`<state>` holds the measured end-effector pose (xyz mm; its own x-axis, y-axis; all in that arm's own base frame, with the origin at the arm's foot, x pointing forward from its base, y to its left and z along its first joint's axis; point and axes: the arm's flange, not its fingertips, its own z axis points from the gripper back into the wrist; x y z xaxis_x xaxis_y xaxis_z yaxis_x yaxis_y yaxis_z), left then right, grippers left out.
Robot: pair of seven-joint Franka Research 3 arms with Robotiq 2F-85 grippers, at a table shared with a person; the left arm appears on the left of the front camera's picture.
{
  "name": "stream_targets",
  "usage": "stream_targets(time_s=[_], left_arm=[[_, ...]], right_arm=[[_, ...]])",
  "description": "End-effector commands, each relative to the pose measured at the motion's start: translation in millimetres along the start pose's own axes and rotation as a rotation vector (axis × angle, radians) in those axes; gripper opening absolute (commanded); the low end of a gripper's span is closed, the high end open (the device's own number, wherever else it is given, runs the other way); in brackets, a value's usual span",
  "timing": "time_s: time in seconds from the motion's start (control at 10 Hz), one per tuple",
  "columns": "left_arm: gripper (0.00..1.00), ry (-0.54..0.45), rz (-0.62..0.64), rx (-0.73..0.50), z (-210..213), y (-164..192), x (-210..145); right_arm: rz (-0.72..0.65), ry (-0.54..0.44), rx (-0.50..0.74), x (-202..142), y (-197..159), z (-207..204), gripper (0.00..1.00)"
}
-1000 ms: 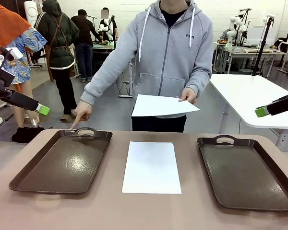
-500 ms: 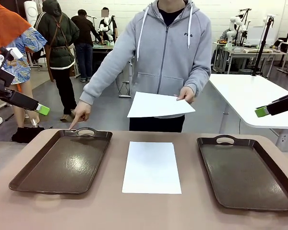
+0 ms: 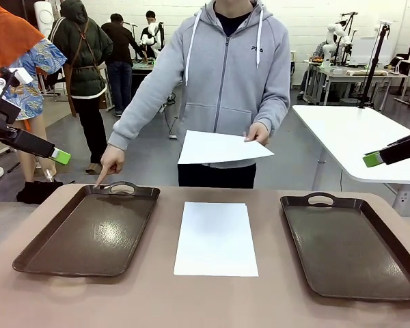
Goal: Sort the A4 documents.
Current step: Receive the A4 Paper.
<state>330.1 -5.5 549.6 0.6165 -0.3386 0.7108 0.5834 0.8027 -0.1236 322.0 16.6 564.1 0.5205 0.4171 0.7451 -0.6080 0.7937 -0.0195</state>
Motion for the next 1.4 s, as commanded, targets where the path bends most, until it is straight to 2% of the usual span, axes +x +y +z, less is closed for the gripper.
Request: stream_targets(time_s=[0.0,0.1,0.3,0.6,0.8,1.0,1.3], left_arm=[[1.0,-0.001,0.0,-0.001,0.2,0.2,0.0],[1.0,0.0,0.0,0.0,0.0,0.0,0.0],[1.0,0.066,0.234,-0.15,-40.3,18.7,26.7],[1.0,0.184,0.462,-0.236,-92.5,26.6,59.2],[1.0,0.192,0.601,-0.288,-128.5,29.9,79.2],[1.0,0.207,0.732,-0.443,-170.2,41.9,100.4],[1.0,0.146,0.807,-0.609,-204.9,46.9,123.9]], right_arm=[[-0.003,-0.002,0.003,0.0,-0.4,-0.6,1.0],[-0.003,-0.002,0.003,0.0,-0.4,-0.6,1.0],[-0.003,-0.002,0.003,0.0,-0.4,-0.6,1.0],[-0.003,-0.002,0.003,0.0,-0.4,-0.6,1.0],[-0.003,-0.002,0.003,0.0,-0.4,-0.6,1.0],[-0.003,-0.002,0.003,0.0,-0.4,-0.6,1.0],[-0.003,-0.002,0.003,0.0,-0.4,-0.6,1.0]])
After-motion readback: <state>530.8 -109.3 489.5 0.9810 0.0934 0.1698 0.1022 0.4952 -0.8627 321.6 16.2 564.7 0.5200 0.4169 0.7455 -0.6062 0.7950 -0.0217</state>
